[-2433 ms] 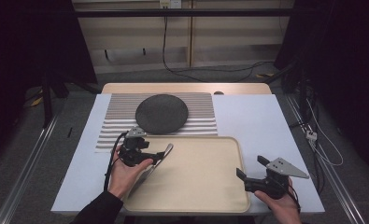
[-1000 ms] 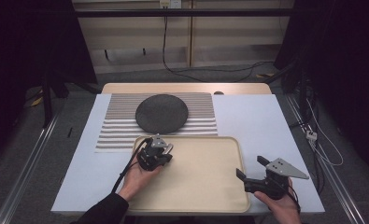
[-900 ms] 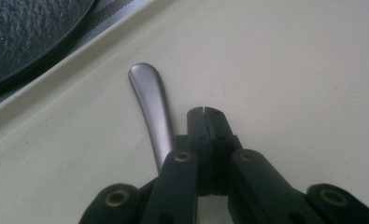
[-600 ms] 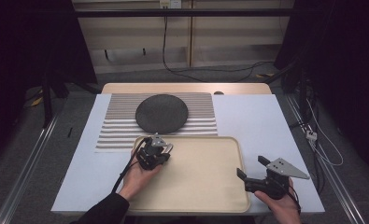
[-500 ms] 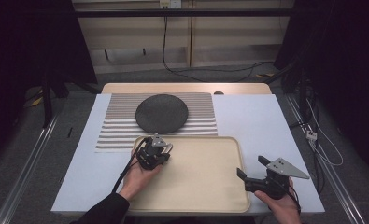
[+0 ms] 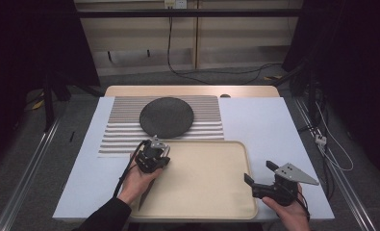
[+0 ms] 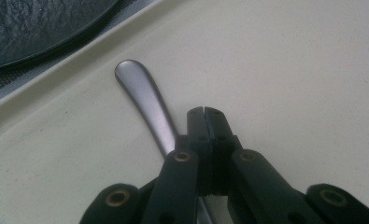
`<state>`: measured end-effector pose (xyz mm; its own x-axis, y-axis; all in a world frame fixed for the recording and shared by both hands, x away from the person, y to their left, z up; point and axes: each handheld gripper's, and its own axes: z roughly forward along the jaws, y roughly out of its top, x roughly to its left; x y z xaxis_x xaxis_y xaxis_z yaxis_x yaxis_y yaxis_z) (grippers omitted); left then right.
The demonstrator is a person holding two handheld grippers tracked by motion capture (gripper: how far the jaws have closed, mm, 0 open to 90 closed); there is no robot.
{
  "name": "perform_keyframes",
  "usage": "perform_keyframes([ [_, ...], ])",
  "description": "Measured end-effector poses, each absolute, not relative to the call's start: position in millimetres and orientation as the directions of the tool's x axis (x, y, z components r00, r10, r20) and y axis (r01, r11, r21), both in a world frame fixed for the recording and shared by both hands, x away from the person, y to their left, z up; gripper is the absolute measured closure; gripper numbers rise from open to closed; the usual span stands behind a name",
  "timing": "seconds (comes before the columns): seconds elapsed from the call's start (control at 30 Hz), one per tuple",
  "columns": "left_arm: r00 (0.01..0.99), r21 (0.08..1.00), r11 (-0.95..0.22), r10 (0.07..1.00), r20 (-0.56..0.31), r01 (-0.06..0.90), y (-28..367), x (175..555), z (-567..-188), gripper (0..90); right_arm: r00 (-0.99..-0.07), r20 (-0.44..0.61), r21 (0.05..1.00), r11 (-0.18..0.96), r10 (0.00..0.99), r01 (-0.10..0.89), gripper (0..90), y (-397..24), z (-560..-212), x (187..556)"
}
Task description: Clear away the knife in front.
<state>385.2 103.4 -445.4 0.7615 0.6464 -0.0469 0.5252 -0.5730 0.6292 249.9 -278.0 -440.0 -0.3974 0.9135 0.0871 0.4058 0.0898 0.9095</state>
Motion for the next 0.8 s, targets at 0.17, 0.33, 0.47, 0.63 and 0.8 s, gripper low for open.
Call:
perform_keyframes([
  [0.17,0.756,0.623,-0.568,0.652,-0.058,0.538,110.2,385.1,-444.8,90.0,-0.401,0.082,0.911,0.094,0.912,0.401,6.9,-277.8,-439.9,249.7],
  [0.33,0.738,0.618,-0.553,0.671,-0.066,0.558,118.7,385.5,-444.4,90.0,-0.403,0.086,0.91,0.093,0.911,0.404,6.9,-277.7,-440.0,250.0],
  [0.47,0.729,0.616,-0.543,0.681,-0.076,0.571,126.0,385.7,-444.1,90.0,-0.402,0.088,0.91,0.09,0.911,0.404,6.9,-277.3,-440.0,250.5],
  [0.63,0.719,0.609,-0.533,0.689,-0.09,0.587,130.1,382.5,-443.3,90.0,-0.403,0.086,0.911,0.092,0.911,0.403,6.9,-277.0,-440.0,250.9],
  [0.8,0.718,0.596,-0.541,0.69,-0.089,0.594,136.5,381.5,-442.0,90.0,-0.405,0.082,0.91,0.097,0.911,0.403,6.9,-277.0,-440.1,251.4],
])
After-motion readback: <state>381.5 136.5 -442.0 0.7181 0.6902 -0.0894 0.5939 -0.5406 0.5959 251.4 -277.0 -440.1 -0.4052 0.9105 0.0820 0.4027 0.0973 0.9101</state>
